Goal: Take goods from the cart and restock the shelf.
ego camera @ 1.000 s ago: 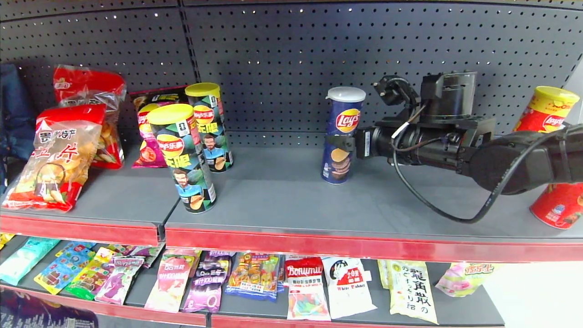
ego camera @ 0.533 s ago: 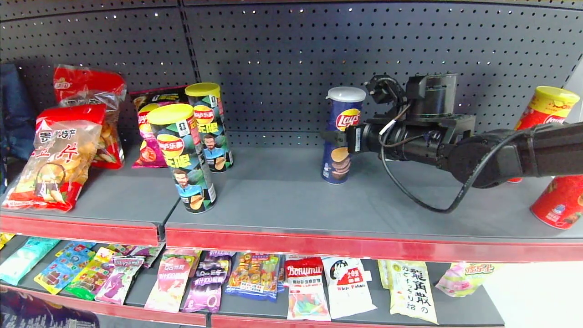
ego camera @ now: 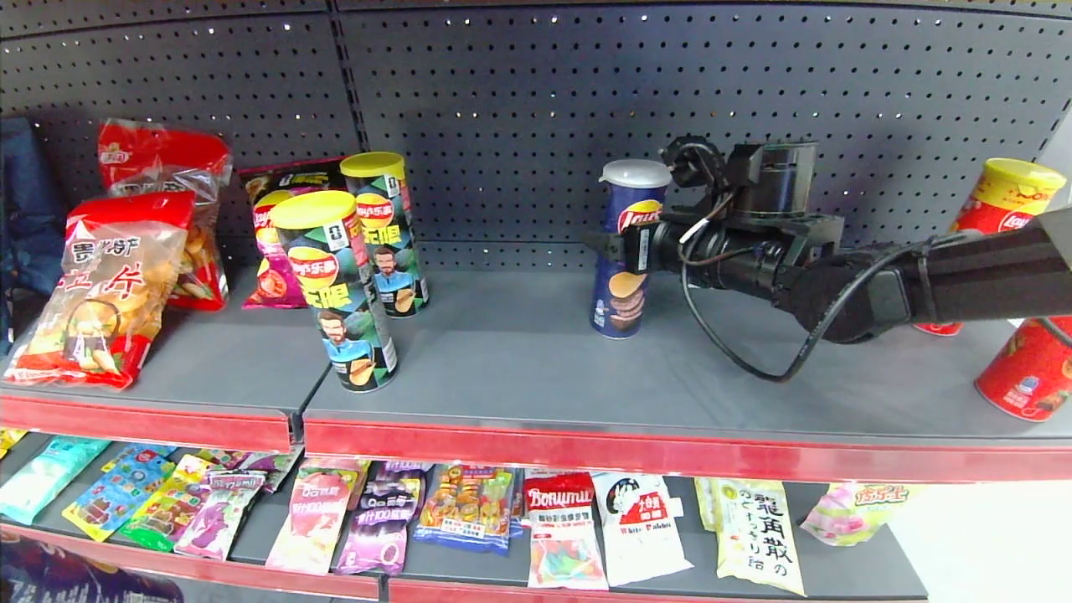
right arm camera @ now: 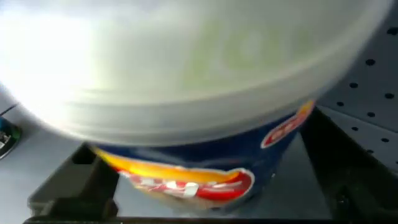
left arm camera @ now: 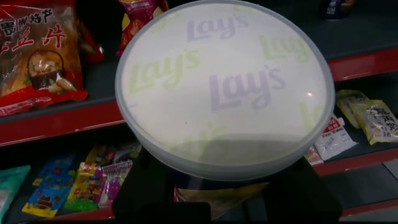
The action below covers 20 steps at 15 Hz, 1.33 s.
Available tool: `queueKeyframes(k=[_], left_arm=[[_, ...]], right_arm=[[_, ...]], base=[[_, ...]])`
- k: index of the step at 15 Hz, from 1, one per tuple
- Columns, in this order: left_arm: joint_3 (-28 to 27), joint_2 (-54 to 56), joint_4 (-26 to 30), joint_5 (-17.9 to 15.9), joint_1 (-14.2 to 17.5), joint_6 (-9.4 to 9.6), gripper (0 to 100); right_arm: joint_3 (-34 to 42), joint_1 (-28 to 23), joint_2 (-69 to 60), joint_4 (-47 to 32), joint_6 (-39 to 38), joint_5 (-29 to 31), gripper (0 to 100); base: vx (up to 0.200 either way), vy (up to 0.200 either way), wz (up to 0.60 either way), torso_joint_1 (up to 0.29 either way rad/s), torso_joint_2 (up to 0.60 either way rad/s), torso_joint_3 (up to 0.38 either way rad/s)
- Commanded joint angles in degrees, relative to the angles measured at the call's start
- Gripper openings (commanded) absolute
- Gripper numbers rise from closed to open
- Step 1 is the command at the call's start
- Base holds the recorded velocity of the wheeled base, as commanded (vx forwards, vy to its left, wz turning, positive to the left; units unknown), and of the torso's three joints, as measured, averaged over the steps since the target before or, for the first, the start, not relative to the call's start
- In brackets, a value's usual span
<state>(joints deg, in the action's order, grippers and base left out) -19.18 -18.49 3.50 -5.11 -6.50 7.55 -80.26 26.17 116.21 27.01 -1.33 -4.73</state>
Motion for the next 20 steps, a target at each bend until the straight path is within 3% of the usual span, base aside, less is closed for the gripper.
queueKeyframes(k=[1, 6, 8, 11, 15, 20], left_arm=[[0.02, -0.05, 0.10, 0.01, -0.01, 0.01, 0], [0.02, 0.04, 0.19, 0.01, -0.01, 0.01, 0], [0.02, 0.04, 0.19, 0.01, -0.01, 0.01, 0], [-0.07, 0.12, 0.19, 0.01, -0.01, 0.01, 0], [-0.07, 0.12, 0.19, 0.01, -0.01, 0.01, 0], [-0.07, 0.12, 0.19, 0.01, -0.01, 0.01, 0]], right_arm=[[-0.07, 0.02, 0.42, 0.06, 0.01, -0.02, 0], [0.37, 0.72, -0.02, -0.03, 0.10, 0.51, 0], [1.42, 2.92, -2.75, -0.65, -0.08, 6.05, 0], [8.46, 5.56, -9.07, -0.65, -0.08, 11.59, 0], [19.71, 8.10, -17.42, -0.12, -0.08, 13.52, 0], [21.73, 9.42, -18.83, -0.03, -0.08, 17.74, 0]], base=[[0.000, 0.000, 0.00, 0.000, 0.00, 0.000], [0.000, 0.000, 0.00, 0.000, 0.00, 0.000], [0.000, 0.000, 0.00, 0.000, 0.00, 0.000], [0.000, 0.000, 0.00, 0.000, 0.00, 0.000], [0.000, 0.000, 0.00, 0.000, 0.00, 0.000], [0.000, 0.000, 0.00, 0.000, 0.00, 0.000]])
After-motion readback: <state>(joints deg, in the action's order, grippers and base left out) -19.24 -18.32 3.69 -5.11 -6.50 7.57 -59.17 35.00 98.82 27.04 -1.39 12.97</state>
